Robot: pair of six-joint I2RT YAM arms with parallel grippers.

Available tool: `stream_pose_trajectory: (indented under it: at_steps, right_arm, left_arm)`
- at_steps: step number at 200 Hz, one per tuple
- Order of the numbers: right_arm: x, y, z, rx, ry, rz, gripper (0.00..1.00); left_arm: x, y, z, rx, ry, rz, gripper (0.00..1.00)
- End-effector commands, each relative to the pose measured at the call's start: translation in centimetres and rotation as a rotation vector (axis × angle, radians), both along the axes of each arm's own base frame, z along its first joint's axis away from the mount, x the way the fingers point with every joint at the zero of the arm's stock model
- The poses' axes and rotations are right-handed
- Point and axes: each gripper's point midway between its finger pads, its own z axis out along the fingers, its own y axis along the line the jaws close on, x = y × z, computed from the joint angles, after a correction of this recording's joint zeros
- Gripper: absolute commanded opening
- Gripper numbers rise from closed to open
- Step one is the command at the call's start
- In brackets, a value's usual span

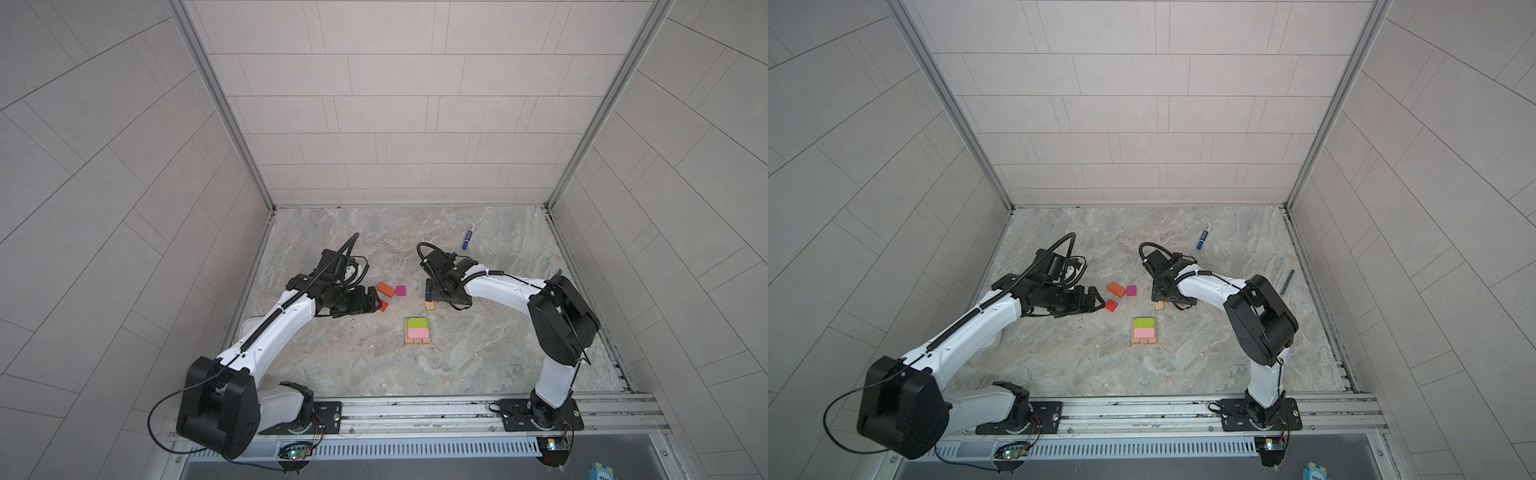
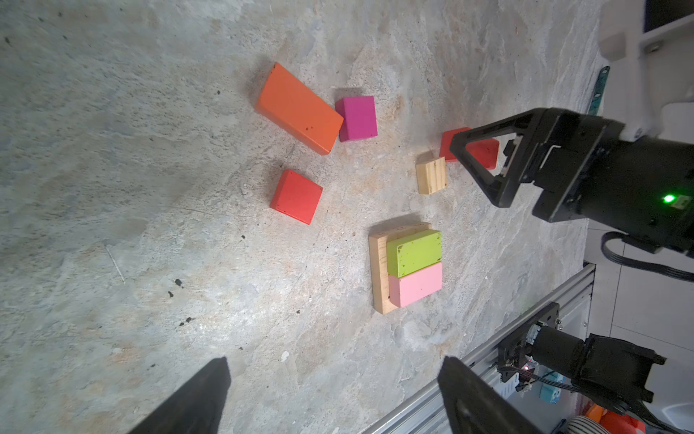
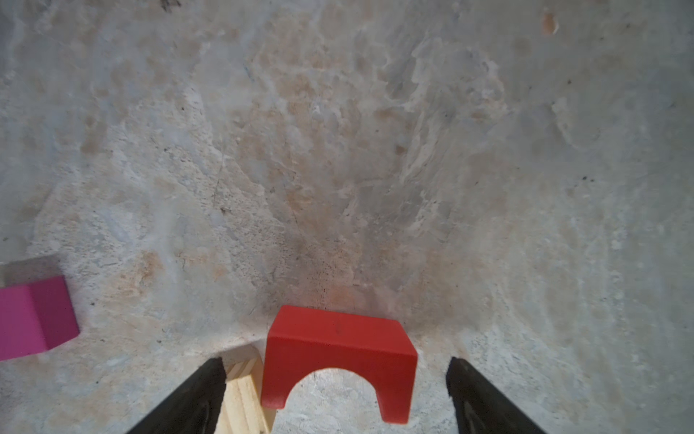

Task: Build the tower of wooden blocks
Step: 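Move the right gripper to the red arch block and lower over it, then close the right gripper on the red arch block and lift it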

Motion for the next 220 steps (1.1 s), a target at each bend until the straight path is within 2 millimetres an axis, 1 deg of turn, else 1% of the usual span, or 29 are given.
stream_pose_trajectory:
  at_steps: [1, 40, 99, 119, 133, 153, 187, 205, 220]
  right_arm:
    - [-0.1, -0.5, -1.2, 0.01, 0.015, -0.045, 0.91]
    - [-0.2, -1.0, -2.3, 0.034, 0.036, -0.057, 0.83]
    - [-0.4, -1.2, -2.9, 0.053, 0.045, -0.038, 0.7]
    - [-0.4, -1.4, -2.8, 0.049, 0.041, -0.023, 0.66]
    - [-0.4, -1.5, -2.5, 0.045, 0.035, -0.004, 0.64]
    - [-0.3, -1.4, -2.0, 0.047, 0.022, 0.044, 0.59]
    - [-0.1, -2.1, -1.2, 0.016, 0.0, 0.109, 0.54]
    - [0.1, -2.1, -0.3, 0.008, -0.036, 0.166, 0.52]
    - [0.4, -2.1, 1.1, -0.002, -0.078, 0.215, 0.52]
  left_arm:
    - [-0.1, -0.1, 0.5, -0.004, -0.021, -0.007, 0.94]
    - [0.0, -0.1, 0.5, -0.006, -0.019, -0.008, 0.94]
    - [0.0, -0.1, 0.4, -0.004, -0.014, -0.008, 0.94]
    - [0.0, -0.1, 0.3, -0.003, -0.012, -0.008, 0.94]
    - [0.0, -0.1, 0.2, -0.002, -0.009, -0.008, 0.94]
    - [0.0, -0.1, 0.2, -0.002, -0.008, -0.008, 0.94]
    - [-0.1, -0.2, 0.3, -0.008, -0.006, -0.01, 0.94]
    - [-0.1, -0.6, 0.4, -0.03, -0.002, -0.019, 0.94]
    - [-0.1, -1.0, 0.6, -0.057, 0.001, -0.026, 0.94]
